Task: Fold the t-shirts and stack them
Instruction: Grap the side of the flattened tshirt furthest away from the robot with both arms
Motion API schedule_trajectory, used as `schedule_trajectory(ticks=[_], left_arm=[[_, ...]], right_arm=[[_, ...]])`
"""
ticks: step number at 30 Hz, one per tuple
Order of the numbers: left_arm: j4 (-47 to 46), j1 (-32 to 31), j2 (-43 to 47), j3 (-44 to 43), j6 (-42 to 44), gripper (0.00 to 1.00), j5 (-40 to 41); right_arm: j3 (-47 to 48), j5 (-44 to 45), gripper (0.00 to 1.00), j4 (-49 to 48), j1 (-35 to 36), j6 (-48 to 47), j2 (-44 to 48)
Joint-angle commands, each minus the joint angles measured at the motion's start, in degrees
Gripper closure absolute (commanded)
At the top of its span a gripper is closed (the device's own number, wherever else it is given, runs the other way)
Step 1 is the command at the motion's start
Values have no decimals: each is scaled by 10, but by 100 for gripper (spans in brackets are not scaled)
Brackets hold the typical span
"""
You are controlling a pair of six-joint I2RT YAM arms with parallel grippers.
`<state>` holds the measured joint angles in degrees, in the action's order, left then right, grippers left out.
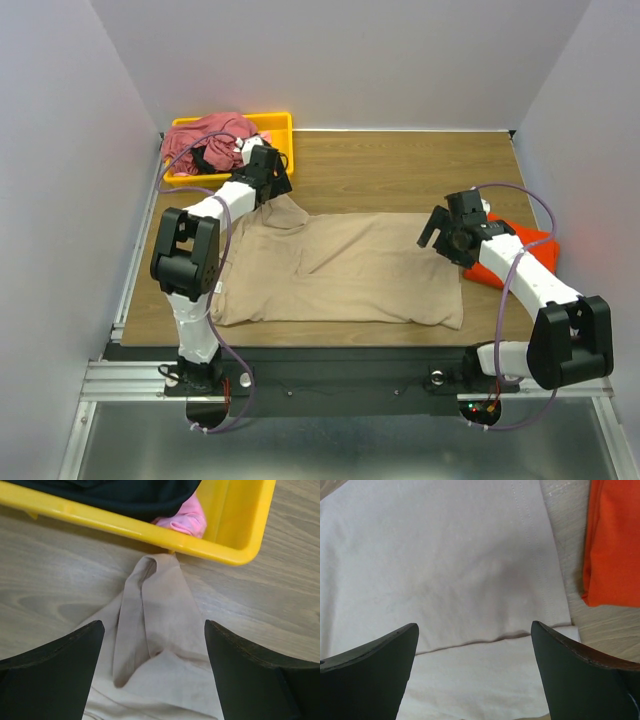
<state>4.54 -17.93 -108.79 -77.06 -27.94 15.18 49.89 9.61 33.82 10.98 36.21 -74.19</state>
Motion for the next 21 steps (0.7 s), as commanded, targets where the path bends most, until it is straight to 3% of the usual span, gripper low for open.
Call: schedule_trajectory(ticks=[1, 11, 21], left_arm=[[-24, 10, -32, -46, 65, 10, 31], [-18, 33, -106, -101, 64, 33, -15], [-27, 34, -112, -106, 61, 56, -35]], right_arm=[[12, 27, 0, -23, 4, -18, 11], [3, 27, 0, -24, 5, -30, 13], [2, 29, 0, -26, 5, -31, 8]])
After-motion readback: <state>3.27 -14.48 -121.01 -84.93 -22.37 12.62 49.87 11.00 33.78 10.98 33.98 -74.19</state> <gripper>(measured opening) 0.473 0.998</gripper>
